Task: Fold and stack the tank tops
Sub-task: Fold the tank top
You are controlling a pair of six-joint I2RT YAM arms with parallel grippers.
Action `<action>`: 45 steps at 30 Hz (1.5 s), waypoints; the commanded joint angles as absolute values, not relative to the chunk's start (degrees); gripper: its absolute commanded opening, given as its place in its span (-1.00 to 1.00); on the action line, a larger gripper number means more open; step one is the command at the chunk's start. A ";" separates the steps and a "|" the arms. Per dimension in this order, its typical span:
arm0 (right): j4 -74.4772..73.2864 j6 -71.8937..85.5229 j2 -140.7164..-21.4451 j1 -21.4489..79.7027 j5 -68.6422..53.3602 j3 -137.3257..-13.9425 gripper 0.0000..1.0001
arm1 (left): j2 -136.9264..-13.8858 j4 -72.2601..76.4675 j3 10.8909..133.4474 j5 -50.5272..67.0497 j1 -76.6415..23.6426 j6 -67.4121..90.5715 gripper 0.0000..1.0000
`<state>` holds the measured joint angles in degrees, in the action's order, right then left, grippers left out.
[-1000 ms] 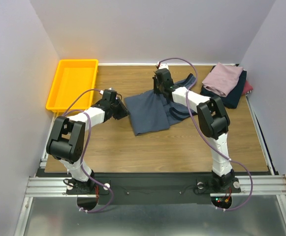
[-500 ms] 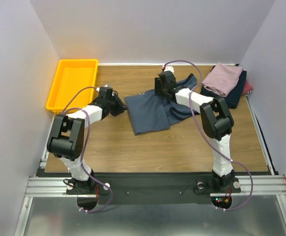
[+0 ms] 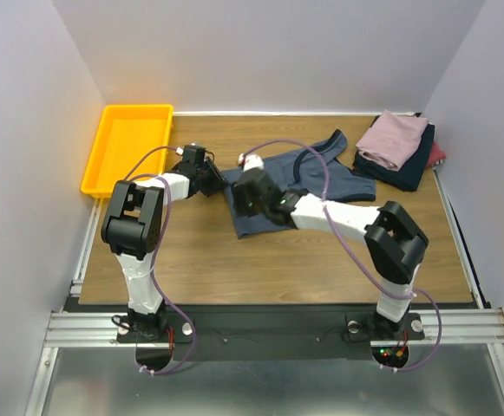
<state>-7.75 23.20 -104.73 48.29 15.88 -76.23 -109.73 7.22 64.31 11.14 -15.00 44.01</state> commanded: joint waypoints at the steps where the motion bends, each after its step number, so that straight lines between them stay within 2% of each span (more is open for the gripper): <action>1: -9.57 25.05 -107.74 54.20 17.83 -76.81 0.06 | -111.17 8.17 66.80 9.67 -14.77 44.12 -0.14; 6: -10.81 25.84 -112.05 59.23 21.96 -78.92 0.00 | -112.85 9.14 67.32 10.37 -14.77 44.74 -0.14; 12: -12.30 25.93 -114.87 60.03 27.15 -79.10 -0.03 | -113.73 9.23 67.41 10.02 -14.77 44.30 -0.15; 26: -13.10 23.73 -110.83 63.02 30.93 -81.91 -0.03 | -113.55 9.84 67.59 10.90 -14.77 44.03 -0.17; 36: -14.06 20.13 -118.20 63.02 40.69 -84.81 -0.03 | -113.91 9.84 67.85 11.07 -14.59 43.86 -0.18; 45: -16.96 23.20 -122.52 63.19 38.05 -85.25 -0.03 | -114.08 9.84 67.85 10.90 -14.24 43.86 -0.19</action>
<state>-14.48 21.54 -121.54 62.72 37.30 -83.99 -112.81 10.70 66.48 11.42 -14.70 44.84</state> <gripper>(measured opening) 0.482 0.407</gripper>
